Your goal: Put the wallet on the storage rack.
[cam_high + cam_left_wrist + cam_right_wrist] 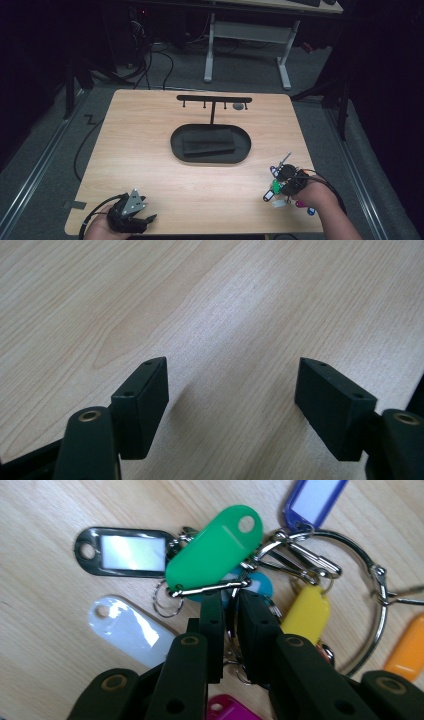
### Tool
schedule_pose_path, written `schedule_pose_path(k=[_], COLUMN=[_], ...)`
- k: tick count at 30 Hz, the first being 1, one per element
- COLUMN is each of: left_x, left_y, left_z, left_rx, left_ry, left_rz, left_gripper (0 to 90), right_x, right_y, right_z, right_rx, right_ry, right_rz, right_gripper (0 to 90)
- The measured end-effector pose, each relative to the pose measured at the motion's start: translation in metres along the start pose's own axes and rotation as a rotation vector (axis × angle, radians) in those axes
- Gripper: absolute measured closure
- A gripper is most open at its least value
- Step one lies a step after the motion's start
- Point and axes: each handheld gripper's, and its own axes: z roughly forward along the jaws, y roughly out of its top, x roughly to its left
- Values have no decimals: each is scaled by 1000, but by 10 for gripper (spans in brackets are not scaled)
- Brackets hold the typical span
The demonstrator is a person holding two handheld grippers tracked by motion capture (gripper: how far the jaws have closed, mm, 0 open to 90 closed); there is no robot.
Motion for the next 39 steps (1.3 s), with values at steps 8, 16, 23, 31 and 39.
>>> schedule_pose_path(k=[8,16,23,31,39], left_x=[-1,-2,-1,0,1], left_y=[0,0,0,-1,-2], left_z=[0,0,0,0,0], left_rx=[-3,0,-1,-2,3], left_ry=[-7,-12,-11,-12,-10], left_rz=[-5,-11,-16,-17,-15], left_gripper=[301,300,300,300,300], right_x=[4,11,20,25,35], right_y=[0,3,11,23,41], right_z=[0,-5,-39,-76,-91], right_rx=[-8,1,-71,-99,22], right_ry=[23,5,3,13,48], right_rz=[-21,-72,-102,-108,-127], right_gripper=[863,870,872,876,876])
